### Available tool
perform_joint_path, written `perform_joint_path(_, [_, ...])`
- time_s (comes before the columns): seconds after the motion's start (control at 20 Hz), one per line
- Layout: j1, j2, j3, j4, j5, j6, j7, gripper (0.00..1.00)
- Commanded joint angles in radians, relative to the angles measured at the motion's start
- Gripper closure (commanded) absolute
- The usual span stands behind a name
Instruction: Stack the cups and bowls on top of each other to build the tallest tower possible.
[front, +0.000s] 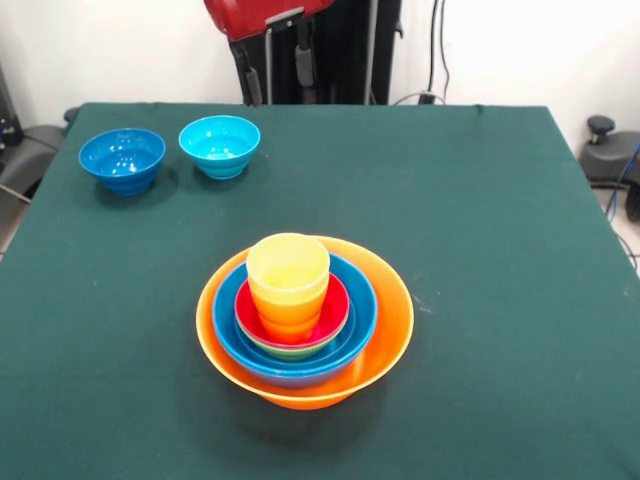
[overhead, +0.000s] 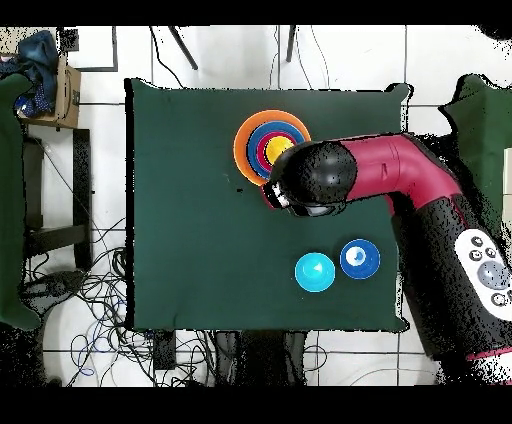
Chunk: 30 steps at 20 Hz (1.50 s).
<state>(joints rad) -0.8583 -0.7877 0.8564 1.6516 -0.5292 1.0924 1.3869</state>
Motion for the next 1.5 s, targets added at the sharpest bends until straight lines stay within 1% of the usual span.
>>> perform_joint_path(0.05, [-0.031, -0.055, -0.027, 0.105, 0.052, -0.01, -0.009, 0.0])
perform_joint_path(0.2, [-0.056, -0.07, -0.022, 0.167, 0.05, -0.068, -0.013, 0.0])
perform_joint_path(0.25, [-0.07, -0.079, -0.015, 0.195, 0.047, -0.112, -0.009, 0.0])
perform_joint_path(0.3, [-0.074, -0.082, -0.015, 0.208, 0.043, -0.132, -0.005, 0.0])
perform_joint_path(0.5, [-0.088, -0.075, -0.019, 0.263, -0.009, -0.247, 0.003, 0.0])
perform_joint_path(0.55, [-0.085, -0.066, -0.025, 0.267, -0.03, -0.273, 0.004, 0.0])
perform_joint_path(0.65, [-0.077, -0.058, -0.037, 0.271, -0.054, -0.295, 0.002, 0.0])
perform_joint_path(0.85, [-0.066, -0.045, -0.064, 0.28, -0.082, -0.33, 0.005, 0.0])
perform_joint_path(1.1, [-0.042, -0.025, -0.097, 0.266, -0.122, -0.358, 0.026, 0.0])
perform_joint_path(1.35, [-0.006, 0.03, -0.155, 0.237, -0.206, -0.407, 0.046, 0.0])
perform_joint_path(1.5, [0.008, 0.052, -0.176, 0.228, -0.229, -0.419, 0.043, 0.0])
